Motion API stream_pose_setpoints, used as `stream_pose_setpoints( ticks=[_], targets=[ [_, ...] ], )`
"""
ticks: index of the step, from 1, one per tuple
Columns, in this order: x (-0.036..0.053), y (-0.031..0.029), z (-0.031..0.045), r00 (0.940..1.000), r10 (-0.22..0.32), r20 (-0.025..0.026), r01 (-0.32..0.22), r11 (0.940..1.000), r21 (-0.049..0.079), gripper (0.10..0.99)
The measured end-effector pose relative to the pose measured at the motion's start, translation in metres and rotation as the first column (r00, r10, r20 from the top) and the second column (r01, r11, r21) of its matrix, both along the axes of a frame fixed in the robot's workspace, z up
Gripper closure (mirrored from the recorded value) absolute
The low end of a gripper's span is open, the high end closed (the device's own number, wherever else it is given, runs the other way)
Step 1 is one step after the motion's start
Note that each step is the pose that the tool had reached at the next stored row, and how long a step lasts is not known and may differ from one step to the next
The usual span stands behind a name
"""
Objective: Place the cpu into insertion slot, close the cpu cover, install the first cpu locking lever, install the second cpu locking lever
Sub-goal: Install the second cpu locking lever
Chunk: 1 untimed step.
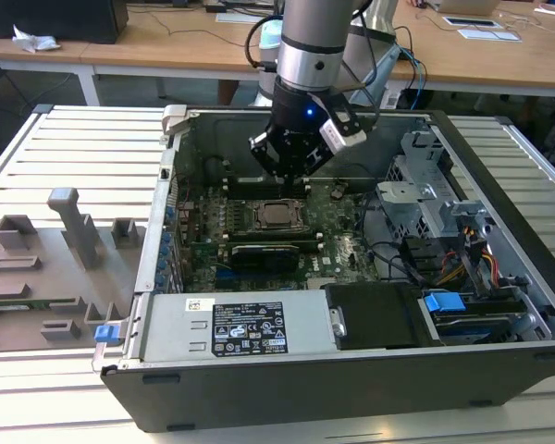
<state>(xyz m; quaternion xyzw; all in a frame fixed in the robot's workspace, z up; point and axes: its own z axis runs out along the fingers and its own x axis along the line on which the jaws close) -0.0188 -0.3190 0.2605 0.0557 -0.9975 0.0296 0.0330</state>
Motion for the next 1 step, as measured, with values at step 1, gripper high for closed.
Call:
stream_pose_setpoints(
  ticks=[1],
  targets=[
    [0.0,0.0,0.0001,1.0,0.0,0.0,0.0,1.0,0.0,0.98]
  ],
)
